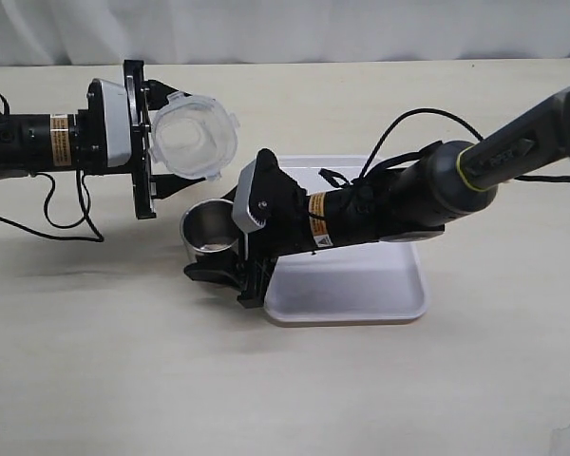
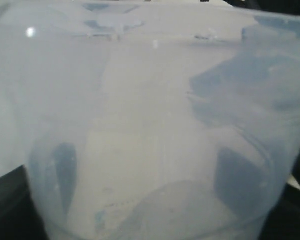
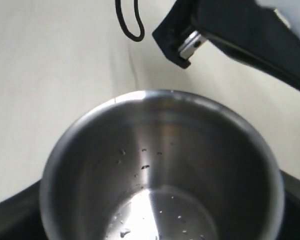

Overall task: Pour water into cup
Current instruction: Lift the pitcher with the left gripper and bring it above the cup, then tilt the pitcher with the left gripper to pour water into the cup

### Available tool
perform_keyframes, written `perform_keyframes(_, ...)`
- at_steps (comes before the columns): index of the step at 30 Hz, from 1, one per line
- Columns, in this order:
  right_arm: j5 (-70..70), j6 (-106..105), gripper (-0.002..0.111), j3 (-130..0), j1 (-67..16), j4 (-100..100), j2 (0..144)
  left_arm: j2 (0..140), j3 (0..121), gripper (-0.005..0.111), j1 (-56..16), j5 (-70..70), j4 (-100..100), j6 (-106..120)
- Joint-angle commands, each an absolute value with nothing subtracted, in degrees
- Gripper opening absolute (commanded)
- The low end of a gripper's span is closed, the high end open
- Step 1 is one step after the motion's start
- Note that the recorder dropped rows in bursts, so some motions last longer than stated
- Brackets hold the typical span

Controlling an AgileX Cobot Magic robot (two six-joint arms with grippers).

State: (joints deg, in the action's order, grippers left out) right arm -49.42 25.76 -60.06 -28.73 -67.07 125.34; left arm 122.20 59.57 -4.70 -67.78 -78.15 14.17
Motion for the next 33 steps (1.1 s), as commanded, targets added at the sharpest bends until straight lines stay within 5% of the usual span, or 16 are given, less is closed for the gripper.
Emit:
perform_keyframes(1,-50.93,24.90,0.004,-60.80,-28.77,-66.27,125.19,121.16,59.63,0.000,-4.75,-69.96,-77.35,16.49)
perform_keyframes(33,-50.83,25.00,0.004,-61.29,-28.77,-66.26,125.19,121.16,59.63,0.000,-4.75,-68.86,-72.26,34.01)
